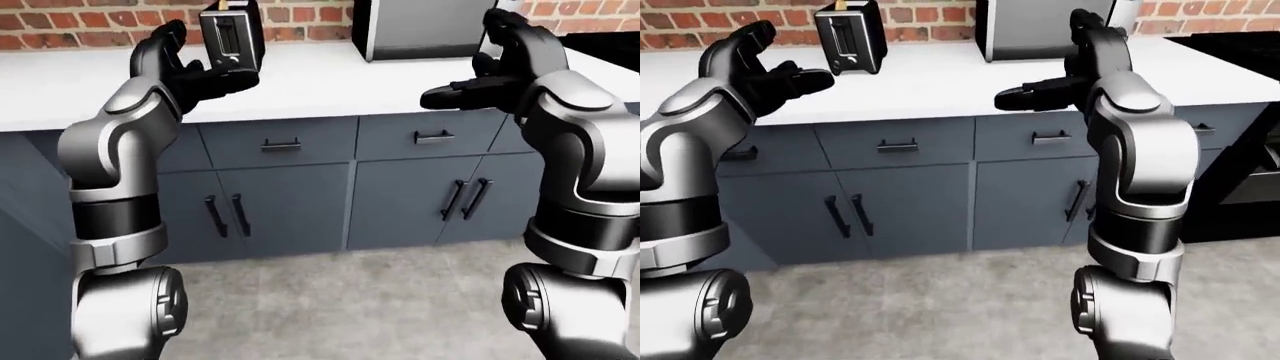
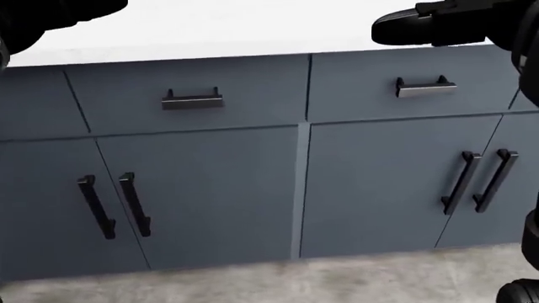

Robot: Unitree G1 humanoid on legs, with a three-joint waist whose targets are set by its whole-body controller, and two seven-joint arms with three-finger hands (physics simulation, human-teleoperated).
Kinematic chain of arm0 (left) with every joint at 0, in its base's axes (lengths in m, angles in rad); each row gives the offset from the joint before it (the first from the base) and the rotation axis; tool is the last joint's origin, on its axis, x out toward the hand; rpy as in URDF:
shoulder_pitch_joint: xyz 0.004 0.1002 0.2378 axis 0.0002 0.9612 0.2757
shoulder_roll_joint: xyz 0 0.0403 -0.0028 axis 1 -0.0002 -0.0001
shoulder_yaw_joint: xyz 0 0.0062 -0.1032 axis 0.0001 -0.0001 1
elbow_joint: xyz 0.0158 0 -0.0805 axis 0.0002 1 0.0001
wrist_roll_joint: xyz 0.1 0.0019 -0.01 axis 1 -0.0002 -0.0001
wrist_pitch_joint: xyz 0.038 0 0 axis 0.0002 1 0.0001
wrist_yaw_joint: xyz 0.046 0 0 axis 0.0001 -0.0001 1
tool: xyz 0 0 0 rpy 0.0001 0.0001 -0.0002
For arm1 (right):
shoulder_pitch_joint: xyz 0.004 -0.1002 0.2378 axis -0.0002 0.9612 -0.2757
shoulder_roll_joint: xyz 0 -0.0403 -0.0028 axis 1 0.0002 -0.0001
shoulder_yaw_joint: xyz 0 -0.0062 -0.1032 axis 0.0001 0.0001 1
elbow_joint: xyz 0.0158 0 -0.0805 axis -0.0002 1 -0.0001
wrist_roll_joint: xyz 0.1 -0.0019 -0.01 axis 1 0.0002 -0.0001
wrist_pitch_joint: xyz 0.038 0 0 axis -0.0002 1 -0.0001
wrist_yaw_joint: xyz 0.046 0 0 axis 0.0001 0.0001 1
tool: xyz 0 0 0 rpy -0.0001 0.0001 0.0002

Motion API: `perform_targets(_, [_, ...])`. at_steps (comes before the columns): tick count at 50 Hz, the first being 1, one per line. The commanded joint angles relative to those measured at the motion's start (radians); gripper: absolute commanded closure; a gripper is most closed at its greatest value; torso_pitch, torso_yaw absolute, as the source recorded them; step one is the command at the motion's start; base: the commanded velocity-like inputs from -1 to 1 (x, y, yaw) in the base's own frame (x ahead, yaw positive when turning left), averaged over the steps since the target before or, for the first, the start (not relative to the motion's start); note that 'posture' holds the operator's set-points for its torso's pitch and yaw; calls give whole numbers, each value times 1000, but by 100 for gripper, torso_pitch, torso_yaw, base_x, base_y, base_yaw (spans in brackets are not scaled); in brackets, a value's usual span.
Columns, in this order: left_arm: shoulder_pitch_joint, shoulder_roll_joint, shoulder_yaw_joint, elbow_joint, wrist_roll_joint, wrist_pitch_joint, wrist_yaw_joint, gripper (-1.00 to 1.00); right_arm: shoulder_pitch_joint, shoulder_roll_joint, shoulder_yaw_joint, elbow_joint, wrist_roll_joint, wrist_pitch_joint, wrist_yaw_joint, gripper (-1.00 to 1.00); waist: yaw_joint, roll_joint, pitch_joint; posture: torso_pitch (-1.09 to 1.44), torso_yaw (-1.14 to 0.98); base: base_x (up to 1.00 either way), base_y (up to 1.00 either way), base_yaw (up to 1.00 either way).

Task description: Push down the lever of the toaster to turn it on.

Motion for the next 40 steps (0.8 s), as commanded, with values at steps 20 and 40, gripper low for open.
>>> perform_targets(20, [-24,24,18,-30,-3,-46,12,-100,-35,3,1,-26,-3,-24,3,-100,4,-36,-52,0,0,5,9,0])
perform_targets(40, [-9,9,14,-31,4,-52,9,-100,-13,12,-1,-25,-4,-43,-1,-100,0,10,-41,0,0,0,15,0])
